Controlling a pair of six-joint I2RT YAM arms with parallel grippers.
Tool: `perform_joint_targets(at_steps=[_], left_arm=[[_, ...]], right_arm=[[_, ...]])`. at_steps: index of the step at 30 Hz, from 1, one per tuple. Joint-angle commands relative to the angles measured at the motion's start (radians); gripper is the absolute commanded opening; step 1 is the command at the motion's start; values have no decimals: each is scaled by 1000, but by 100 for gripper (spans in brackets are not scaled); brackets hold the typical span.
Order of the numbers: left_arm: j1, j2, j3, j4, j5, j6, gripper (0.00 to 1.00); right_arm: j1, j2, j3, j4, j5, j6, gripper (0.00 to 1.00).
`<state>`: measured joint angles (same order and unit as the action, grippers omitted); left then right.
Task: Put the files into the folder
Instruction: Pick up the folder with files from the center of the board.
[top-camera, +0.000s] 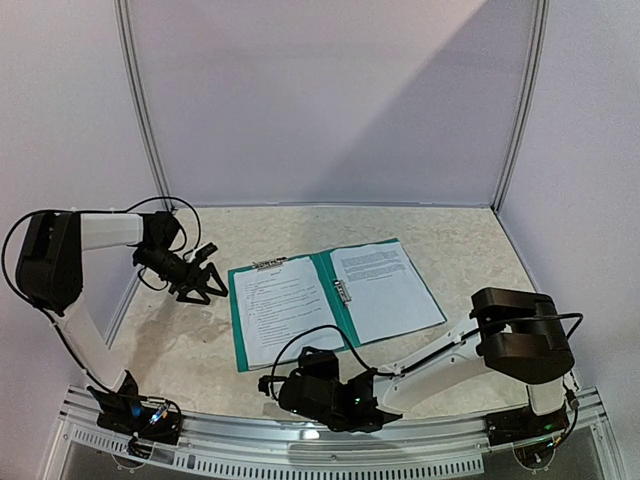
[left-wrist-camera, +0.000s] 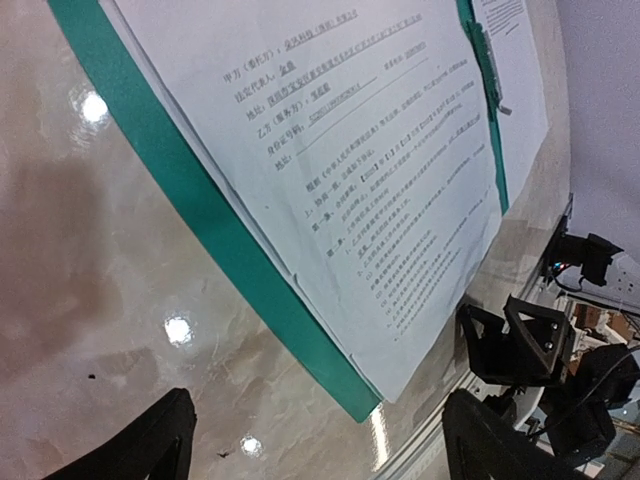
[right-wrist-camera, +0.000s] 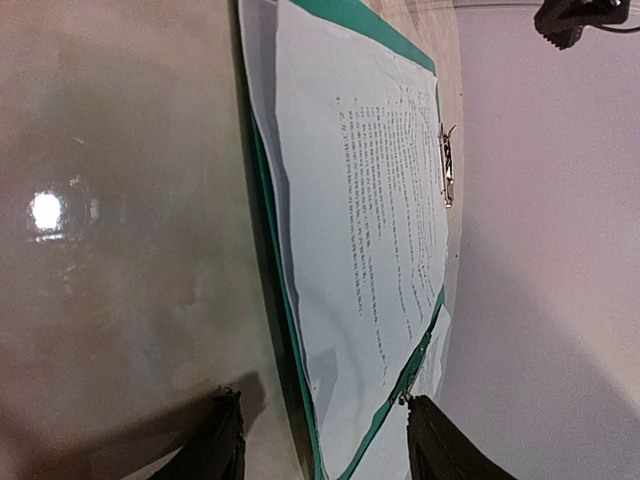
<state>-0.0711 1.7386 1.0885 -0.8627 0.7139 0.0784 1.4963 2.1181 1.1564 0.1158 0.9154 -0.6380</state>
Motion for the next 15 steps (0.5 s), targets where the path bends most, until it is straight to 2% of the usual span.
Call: perform_joint_targets(at_steps=[1,15], left_arm=[[-1,-44,-10,24,-7,16,88],[-7,-54,-10,27,8,19,88]], right_arm=[[-28,50,1,-8,-27,-74,56],[-107,179,81,203,13,-332,57]])
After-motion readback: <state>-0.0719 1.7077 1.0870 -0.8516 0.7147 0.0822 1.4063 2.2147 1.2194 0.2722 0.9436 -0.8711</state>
